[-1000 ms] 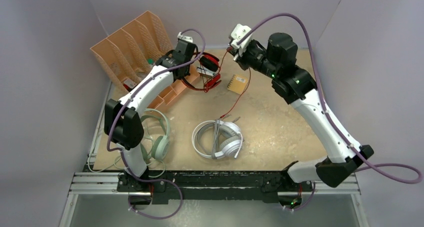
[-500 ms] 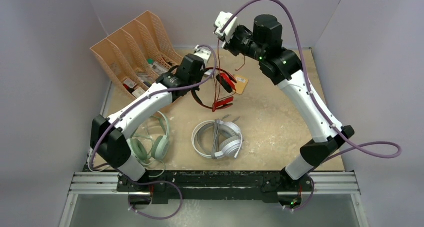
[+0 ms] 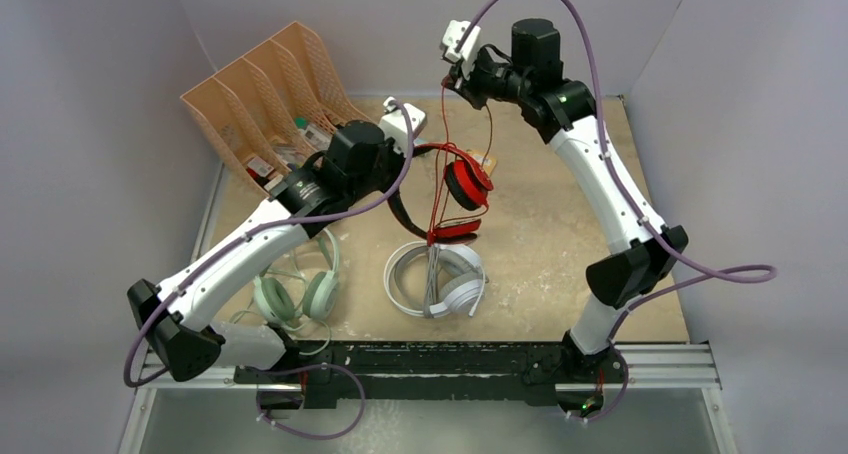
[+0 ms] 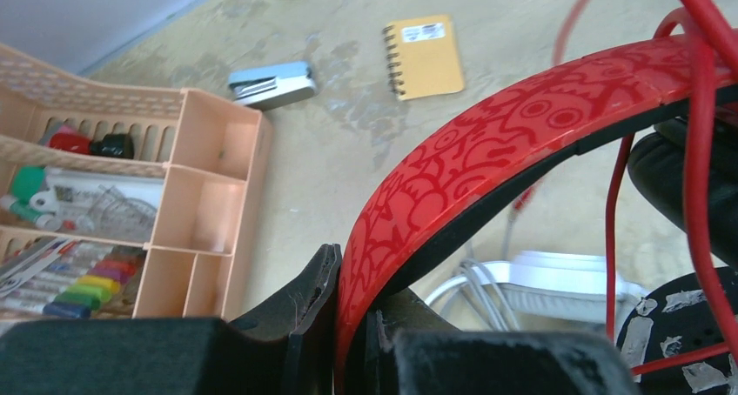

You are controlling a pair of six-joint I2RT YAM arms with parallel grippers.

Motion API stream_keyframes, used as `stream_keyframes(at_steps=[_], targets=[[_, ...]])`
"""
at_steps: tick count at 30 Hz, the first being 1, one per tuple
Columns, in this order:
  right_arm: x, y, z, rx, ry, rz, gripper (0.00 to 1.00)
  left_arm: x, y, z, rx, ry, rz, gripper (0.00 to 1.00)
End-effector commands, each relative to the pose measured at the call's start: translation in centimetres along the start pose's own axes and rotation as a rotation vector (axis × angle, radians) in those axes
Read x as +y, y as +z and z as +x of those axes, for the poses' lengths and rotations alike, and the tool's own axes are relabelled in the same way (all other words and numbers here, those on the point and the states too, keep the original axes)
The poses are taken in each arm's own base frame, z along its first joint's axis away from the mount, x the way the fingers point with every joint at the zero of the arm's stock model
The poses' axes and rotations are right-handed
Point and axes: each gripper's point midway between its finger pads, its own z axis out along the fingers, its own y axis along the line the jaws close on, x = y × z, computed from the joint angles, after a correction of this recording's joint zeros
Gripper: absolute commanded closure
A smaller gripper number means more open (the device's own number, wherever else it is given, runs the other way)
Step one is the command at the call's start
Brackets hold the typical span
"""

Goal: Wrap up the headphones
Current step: Wrap the headphones cable around the headphones.

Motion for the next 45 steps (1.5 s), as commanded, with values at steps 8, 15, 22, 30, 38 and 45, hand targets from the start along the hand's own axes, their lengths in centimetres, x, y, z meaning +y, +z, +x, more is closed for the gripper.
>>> stream_keyframes(at_steps=[8, 15, 22, 30, 38, 45], targets=[[0.7, 2.0, 3.3, -0.076, 0.283, -0.054, 1.00, -2.2, -6.0, -8.9, -0.300, -0.143, 0.160, 1.00], [2.7, 2.7, 4.9, -0.216, 0.555, -0.072, 1.00, -0.6, -9.4, -15.3, -0.487, -0.351, 0.121, 1.00], [4.1, 3.5, 5.9, -0.358, 0.715, -0.069, 1.00, 2.5, -11.3, -19.2, -0.600, -0.566, -0.005, 1.00], [5.6, 3.4, 7.1, -0.477, 0.800, -0.049, 1.00, 4.9, -11.6, -22.0, -0.660, -0.643, -0.131, 1.00], [7.7, 3.6, 10.1, -0.440, 0.825, -0.037, 1.00, 7.5, -11.7, -24.9, -0.680, -0.632, -0.294, 1.00], [11.1, 3.3, 11.8, -0.393, 0.838, -0.073, 1.00, 10.3, -10.5, -24.6, -0.667, -0.599, -0.516, 1.00]])
